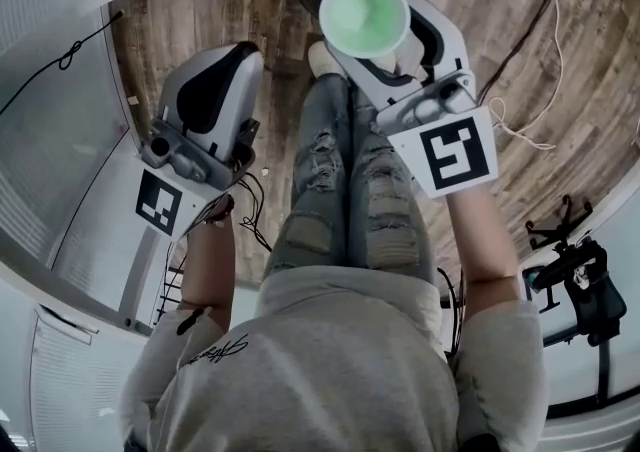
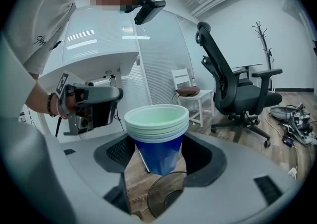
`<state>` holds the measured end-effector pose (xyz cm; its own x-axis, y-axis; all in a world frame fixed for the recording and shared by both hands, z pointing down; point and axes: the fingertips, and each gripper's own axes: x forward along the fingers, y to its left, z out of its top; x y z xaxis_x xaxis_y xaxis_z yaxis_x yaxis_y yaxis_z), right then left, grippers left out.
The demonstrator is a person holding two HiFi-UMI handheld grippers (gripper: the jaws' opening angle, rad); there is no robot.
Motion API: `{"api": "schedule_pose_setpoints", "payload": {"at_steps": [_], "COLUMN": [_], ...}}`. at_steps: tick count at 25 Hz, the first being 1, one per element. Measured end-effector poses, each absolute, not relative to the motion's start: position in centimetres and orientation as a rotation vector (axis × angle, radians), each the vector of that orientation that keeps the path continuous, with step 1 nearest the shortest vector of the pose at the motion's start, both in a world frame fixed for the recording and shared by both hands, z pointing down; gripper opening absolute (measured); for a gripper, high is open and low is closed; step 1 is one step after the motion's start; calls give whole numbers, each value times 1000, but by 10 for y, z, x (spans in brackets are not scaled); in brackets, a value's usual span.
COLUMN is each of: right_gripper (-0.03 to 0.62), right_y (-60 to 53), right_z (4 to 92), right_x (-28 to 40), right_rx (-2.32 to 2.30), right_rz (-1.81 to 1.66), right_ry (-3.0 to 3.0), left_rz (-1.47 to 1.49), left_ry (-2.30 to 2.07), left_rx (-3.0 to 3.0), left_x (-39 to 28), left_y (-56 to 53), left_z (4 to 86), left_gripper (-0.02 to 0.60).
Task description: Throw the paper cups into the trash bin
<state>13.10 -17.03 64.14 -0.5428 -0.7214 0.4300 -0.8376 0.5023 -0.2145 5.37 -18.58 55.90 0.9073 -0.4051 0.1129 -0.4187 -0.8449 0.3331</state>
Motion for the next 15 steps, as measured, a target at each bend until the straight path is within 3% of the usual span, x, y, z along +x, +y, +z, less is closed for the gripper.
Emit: {"api": "schedule_pose_setpoints", "payload": {"at_steps": [15], "right_gripper": [299], "right_y": [-172], "right_z": [716], "right_x": [120], "right_rx": [1298], "right_rz": [715], "right_ry": [-2421], "left_rz": [62], "left_ry": [-620], "left_rx": [2670], "left_x": [39], "left_y": [-176], "left_z": [586], "left_gripper": [5]}}
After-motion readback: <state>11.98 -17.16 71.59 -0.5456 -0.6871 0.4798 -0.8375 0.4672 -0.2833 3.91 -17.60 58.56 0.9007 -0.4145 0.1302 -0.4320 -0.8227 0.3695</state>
